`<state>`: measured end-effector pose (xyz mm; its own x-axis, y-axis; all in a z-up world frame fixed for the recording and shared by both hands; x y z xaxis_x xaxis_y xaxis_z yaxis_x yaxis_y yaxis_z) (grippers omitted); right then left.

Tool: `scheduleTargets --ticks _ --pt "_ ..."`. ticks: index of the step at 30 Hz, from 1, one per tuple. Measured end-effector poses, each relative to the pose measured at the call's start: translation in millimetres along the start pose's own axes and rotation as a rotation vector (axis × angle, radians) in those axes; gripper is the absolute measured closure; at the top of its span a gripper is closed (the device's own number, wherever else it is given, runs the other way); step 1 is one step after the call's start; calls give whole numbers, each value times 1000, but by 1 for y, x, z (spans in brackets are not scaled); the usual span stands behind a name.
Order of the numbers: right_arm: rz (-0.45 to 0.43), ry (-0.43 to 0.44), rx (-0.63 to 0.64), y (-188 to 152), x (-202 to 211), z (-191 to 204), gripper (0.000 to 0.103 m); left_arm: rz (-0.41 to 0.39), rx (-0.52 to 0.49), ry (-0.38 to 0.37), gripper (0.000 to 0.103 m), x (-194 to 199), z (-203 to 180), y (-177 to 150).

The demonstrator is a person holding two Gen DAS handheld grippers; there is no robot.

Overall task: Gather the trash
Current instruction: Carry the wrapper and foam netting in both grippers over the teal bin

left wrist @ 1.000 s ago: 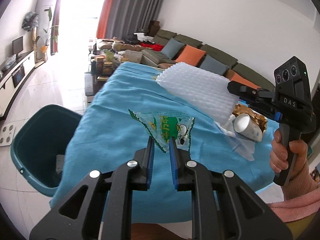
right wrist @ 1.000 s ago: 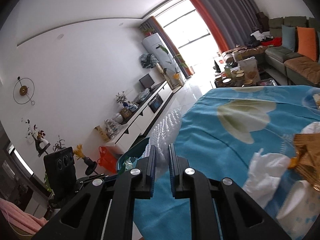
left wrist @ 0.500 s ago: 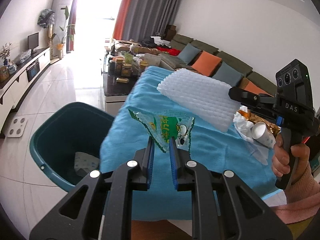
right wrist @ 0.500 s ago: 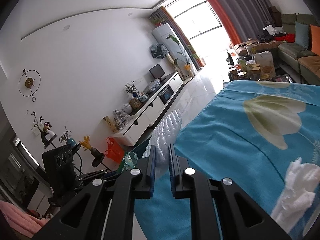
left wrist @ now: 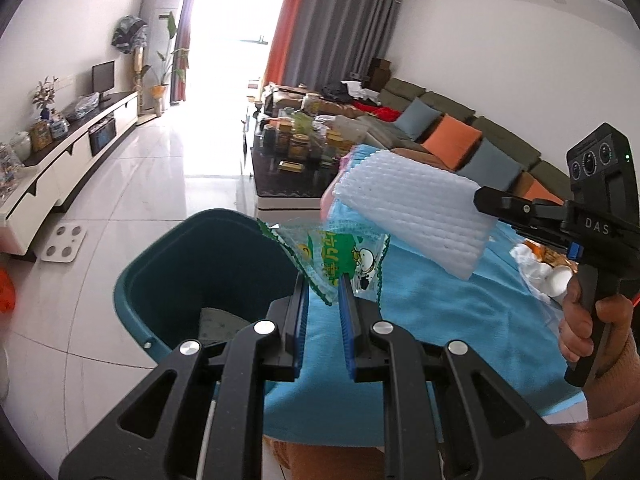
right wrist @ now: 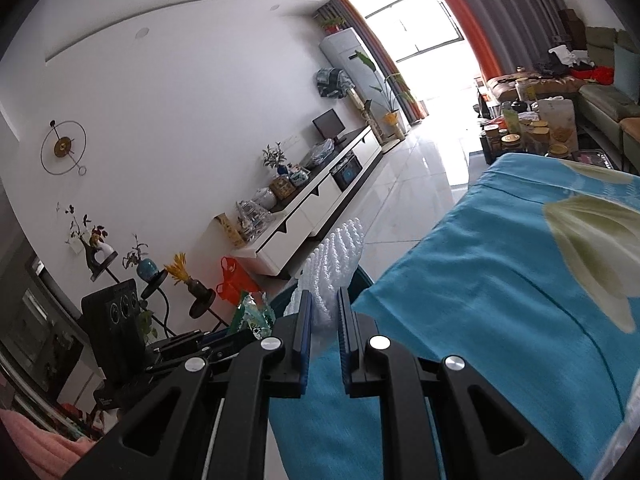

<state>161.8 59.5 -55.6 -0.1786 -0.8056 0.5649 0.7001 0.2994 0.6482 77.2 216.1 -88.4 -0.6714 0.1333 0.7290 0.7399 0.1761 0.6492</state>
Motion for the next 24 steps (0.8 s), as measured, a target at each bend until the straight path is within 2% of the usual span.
scheduleTargets --ticks 24 --pt "107 -32 31 20 -73 19 92 62 103 96 87 -26 56 -7"
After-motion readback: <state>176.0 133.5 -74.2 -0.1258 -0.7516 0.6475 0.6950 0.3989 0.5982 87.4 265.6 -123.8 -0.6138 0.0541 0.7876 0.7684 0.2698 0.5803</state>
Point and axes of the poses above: each gripper's, at about its wrist camera, not at the fingertips, and x roughly against the way its jaws point, z to its left, y to its top, the point moved 8 cm from there along -x, roughly the way its jaws point, and after that the axes turned 11 degrees about z, right-handed, at the moved point
